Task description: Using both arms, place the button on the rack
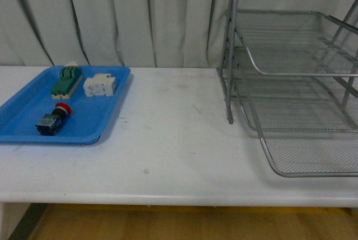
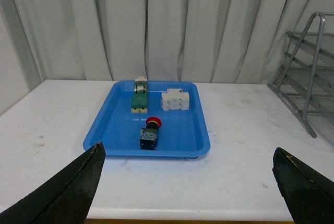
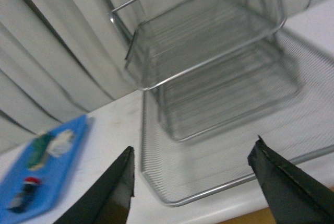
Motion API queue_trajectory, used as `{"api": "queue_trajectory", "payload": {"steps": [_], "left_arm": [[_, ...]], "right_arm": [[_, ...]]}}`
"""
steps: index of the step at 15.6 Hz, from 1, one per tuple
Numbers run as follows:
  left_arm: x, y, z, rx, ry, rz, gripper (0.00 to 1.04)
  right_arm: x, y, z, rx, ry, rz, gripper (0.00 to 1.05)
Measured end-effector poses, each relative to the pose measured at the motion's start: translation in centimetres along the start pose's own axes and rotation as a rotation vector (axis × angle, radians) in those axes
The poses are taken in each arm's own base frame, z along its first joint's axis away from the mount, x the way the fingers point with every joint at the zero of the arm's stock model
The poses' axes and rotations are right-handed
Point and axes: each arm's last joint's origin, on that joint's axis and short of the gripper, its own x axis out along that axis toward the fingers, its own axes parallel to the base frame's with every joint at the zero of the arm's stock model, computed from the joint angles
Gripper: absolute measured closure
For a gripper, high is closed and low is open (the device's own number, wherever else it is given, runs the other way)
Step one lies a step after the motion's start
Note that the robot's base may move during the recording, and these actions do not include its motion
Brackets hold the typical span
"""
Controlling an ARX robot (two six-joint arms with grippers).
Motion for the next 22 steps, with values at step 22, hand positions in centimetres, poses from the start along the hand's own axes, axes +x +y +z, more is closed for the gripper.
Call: {"api": "queue_trajectory", "payload": {"steps": [22], "left_arm": [[0.0,0.0,0.0,0.0,-0.002,-0.004,0.07]], "right_arm": [[-6.1,-4.0,4.1,-0.402,-0.073,0.021,1.03]]}}
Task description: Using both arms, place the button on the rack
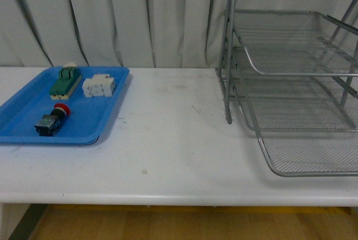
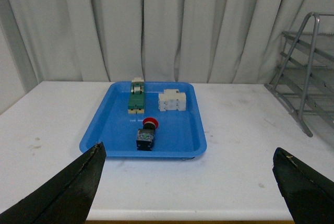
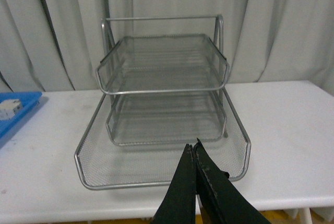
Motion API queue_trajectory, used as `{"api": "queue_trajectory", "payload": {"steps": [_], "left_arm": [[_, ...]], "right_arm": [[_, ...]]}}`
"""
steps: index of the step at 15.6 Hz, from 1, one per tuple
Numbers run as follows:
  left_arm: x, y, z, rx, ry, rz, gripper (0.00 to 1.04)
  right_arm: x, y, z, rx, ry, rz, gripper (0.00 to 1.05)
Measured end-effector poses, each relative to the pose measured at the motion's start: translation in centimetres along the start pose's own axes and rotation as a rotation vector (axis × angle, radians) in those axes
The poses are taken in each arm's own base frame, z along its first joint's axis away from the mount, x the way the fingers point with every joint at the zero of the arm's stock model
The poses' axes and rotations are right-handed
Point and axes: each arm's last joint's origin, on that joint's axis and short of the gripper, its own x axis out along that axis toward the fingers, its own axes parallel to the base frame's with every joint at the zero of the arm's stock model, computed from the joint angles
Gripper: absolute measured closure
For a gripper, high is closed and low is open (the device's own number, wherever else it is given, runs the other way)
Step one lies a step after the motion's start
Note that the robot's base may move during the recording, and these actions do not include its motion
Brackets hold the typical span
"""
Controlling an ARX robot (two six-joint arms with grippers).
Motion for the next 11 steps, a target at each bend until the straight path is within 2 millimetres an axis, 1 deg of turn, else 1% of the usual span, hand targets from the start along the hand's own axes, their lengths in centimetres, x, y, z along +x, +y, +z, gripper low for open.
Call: {"api": "queue_trajectory", "payload": {"steps": [1,2,3,4,5,6,7,9,10,11], "left_arm": [[0.0,0.0,0.0,0.0,0.0,0.0,0.07],[0.0,0.0,0.0,0.0,0.0,-0.001,0.07],[0.0,0.0,0.0,0.0,0.0,0.0,0.07],[0.0,0.0,0.0,0.0,0.0,0.0,0.07],[-0.1,-0.1,-0.1,0.005,0.141,0.026,0.07],[0.6,-0.3,0.2,0.029,0.328,0.032,0.07],[2.5,-0.3,0.8,0.028,0.398,0.006,0.07],[6.9,-0.1,1.7,0.023,0.444,-0.027,0.07],[10.2,0.0,1.9,0.024,0.477,-0.038,0.07],[13.5,0.0,1.3,0.022,0.53,-0.061,0.07]], "right_arm": [[0.0,0.0,-0.3,0.0,0.029,-0.001,1.03],[0.0,0.0,-0.3,0.0,0.023,0.0,1.03],[0.0,0.0,-0.3,-0.002,0.023,0.0,0.93],[0.0,0.0,-0.3,-0.002,0.022,0.0,0.8],[0.0,0.0,-0.3,-0.002,0.022,0.0,0.67],[0.0,0.0,-0.3,-0.003,0.023,0.0,0.54],[0.0,0.0,-0.2,-0.003,0.021,0.0,0.4],[0.0,0.0,-0.3,-0.003,0.022,0.0,0.16],[0.0,0.0,-0.3,-0.003,0.022,0.0,0.05],[0.0,0.0,-0.3,-0.003,0.022,0.0,0.07]]}}
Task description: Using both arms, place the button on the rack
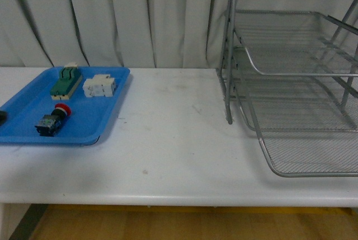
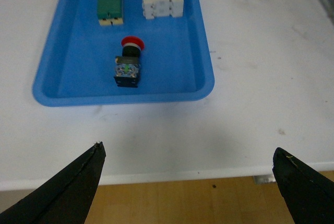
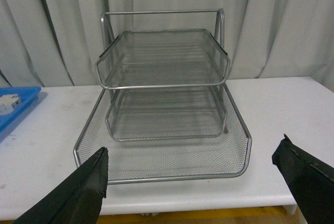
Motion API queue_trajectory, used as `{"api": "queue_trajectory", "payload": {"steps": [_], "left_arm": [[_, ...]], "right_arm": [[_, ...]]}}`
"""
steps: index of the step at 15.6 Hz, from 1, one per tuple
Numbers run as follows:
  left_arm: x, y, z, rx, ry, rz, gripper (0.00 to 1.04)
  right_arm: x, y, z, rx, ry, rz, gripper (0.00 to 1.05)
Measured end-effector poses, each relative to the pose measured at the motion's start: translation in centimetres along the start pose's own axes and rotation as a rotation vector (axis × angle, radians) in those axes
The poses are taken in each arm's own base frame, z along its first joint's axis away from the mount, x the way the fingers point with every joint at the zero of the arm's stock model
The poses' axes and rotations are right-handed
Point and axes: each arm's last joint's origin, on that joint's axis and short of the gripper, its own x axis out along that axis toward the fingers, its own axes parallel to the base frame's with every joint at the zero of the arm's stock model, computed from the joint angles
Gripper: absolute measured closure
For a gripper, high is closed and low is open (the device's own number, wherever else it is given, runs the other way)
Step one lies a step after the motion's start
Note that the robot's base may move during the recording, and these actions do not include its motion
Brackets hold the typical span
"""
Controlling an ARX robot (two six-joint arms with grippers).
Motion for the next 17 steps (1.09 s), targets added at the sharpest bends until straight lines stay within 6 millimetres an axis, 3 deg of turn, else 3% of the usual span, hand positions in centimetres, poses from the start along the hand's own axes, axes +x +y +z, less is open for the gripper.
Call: {"api": "queue_trajectory", "payload": {"steps": [4,10,14,17], "left_arm": [[11.6,1.6,1.1,0.02,0.222,0.017,0.07],[23.4,5.3,2.6,-0.027,0.332,0.078,0.07],[26.7,6.4,2.1,-0.079,0.388,0.065,0.07],[26.7,6.4,2.0,-0.082,0.393,0.055,0.32]], "right_arm": [[0.0,0.0,0.0,0.0,0.0,0.0,0.06],[0.0,0.0,0.0,0.0,0.0,0.0,0.06],[0.0,0.0,0.0,0.0,0.0,0.0,0.06],[0.0,0.0,0.0,0.0,0.0,0.0,0.06]]}}
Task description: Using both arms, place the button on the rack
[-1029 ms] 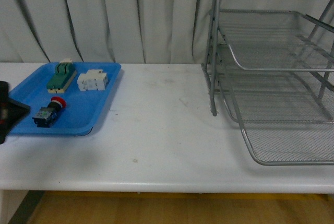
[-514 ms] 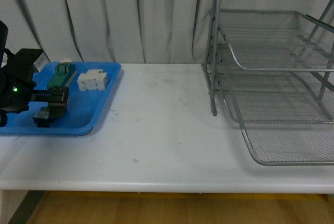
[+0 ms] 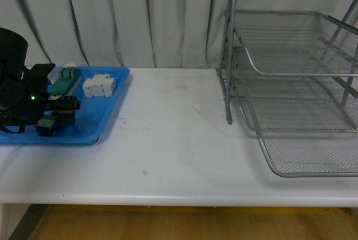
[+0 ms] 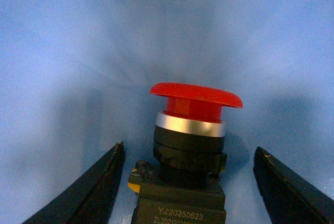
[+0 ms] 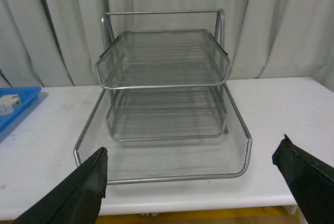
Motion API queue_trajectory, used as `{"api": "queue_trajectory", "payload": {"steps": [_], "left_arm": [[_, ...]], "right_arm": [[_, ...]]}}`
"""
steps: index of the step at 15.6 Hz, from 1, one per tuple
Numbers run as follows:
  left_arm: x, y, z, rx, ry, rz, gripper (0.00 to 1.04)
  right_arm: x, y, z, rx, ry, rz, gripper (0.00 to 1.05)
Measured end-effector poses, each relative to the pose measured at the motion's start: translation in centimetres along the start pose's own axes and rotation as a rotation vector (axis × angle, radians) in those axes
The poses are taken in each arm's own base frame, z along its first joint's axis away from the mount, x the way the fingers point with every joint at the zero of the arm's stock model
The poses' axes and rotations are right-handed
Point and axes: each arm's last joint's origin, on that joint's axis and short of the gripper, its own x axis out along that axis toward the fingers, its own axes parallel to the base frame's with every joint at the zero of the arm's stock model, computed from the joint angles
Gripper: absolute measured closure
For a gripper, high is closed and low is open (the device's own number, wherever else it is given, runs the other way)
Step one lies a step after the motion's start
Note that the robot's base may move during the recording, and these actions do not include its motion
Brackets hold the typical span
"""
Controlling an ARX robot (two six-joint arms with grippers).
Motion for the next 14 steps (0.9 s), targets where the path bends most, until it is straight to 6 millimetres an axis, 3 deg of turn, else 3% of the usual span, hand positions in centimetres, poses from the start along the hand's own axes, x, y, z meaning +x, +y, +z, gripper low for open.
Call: {"api": "queue_trajectory", "payload": {"steps": [3,6,8,11,12,14], "left_arm": [[-0.1,0.0,-0.5,0.001,-0.012,0.0,0.62],[-1.8,-1.1,-1.7,0.018,-0.037,-0.026,0.68],[-5.4,-2.7,-1.7,0.058,-0.118,-0.062,0.68],[-14.5,-4.6,-2.2,0.117,-0.302,-0.117,0.68],[-17.5,-5.1,-3.7,0.134,-0.334,-0.118,0.68],[-22.7,-4.9,-8.9,0.123,-0.319,-0.12,0.69]], "right_arm": [[0.0,0.0,0.0,0.0,0.001,0.0,0.06],[0.0,0.0,0.0,0.0,0.0,0.0,0.06],[0.0,0.0,0.0,0.0,0.0,0.0,0.06],[0.0,0.0,0.0,0.0,0.0,0.0,0.06],[0.0,0.0,0.0,0.0,0.0,0.0,0.06],[0.0,0.0,0.0,0.0,0.0,0.0,0.06]]}}
